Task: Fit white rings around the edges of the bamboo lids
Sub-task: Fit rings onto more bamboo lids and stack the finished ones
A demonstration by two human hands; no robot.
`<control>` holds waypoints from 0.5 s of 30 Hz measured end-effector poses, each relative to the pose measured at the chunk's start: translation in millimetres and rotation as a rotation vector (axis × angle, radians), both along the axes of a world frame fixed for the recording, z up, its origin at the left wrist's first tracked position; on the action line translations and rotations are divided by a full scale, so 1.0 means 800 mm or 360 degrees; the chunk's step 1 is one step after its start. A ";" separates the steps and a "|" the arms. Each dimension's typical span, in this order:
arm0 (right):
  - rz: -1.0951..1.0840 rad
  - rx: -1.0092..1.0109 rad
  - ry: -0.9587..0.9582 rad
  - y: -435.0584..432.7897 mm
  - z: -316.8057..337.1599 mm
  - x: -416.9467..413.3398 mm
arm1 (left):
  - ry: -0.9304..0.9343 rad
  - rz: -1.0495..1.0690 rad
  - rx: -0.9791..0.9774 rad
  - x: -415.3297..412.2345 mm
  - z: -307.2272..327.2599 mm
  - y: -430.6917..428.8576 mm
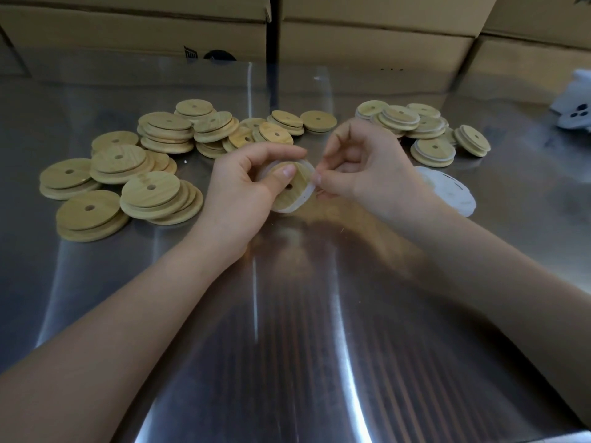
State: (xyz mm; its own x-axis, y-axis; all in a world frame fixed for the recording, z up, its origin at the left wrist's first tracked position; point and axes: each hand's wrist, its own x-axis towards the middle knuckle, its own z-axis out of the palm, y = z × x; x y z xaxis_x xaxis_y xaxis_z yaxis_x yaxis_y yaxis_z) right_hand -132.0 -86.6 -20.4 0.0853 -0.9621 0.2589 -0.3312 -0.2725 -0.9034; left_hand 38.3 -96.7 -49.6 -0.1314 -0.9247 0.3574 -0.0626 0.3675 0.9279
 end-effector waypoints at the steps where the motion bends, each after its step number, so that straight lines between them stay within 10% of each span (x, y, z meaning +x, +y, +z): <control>1: -0.0015 0.0006 -0.0008 0.000 -0.001 0.001 | 0.0010 0.0013 0.0003 0.000 0.000 -0.001; 15: -0.0183 -0.0362 0.0106 0.005 -0.011 0.013 | -0.0400 0.0086 -0.0194 -0.004 0.007 0.009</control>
